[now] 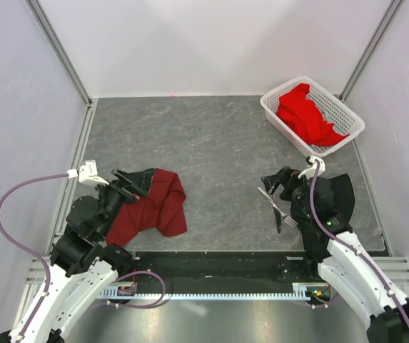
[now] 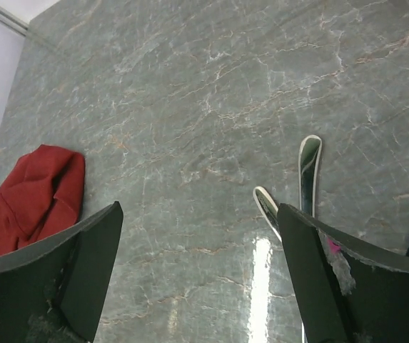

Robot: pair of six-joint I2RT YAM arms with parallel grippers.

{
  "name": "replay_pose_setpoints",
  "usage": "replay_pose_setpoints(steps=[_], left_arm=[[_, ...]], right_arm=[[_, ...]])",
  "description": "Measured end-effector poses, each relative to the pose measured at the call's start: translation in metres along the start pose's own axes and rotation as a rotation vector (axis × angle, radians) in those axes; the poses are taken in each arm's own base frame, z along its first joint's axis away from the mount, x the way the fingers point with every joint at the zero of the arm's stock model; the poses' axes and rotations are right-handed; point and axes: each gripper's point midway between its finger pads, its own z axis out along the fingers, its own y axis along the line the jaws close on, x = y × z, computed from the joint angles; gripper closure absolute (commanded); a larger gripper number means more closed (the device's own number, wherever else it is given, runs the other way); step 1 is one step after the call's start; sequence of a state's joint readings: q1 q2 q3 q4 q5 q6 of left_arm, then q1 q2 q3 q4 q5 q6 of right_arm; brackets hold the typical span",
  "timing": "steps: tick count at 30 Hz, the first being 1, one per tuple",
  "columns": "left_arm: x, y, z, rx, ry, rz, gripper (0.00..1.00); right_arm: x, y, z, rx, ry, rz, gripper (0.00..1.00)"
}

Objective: Fold the napkin into a case and place the utensils inside
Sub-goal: Pick up the crumpled napkin from the corner of the board.

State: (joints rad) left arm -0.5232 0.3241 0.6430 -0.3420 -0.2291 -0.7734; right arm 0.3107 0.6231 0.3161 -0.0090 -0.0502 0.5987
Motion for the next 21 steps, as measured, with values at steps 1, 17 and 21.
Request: replay_pose_setpoints(steps=[1, 17, 21], left_arm=[[0.001, 0.004, -0.002, -0.018, 0.006, 0.004, 0.01], [0.077, 0.087, 0.000, -0.527, 0.395, 0.056, 0.09], [0.106, 0.115, -0.007, -0.645, 0.472, 0.040, 0.12]], right_arm=[[-0.003, 0.001, 0.002, 0.006, 0.006, -0.002, 0.02], [0.097, 0.151, 0.040, -0.366, 0.474, -0.107, 0.02], [0.145, 0.180, 0.041, -0.413, 0.555, -0.130, 0.03]])
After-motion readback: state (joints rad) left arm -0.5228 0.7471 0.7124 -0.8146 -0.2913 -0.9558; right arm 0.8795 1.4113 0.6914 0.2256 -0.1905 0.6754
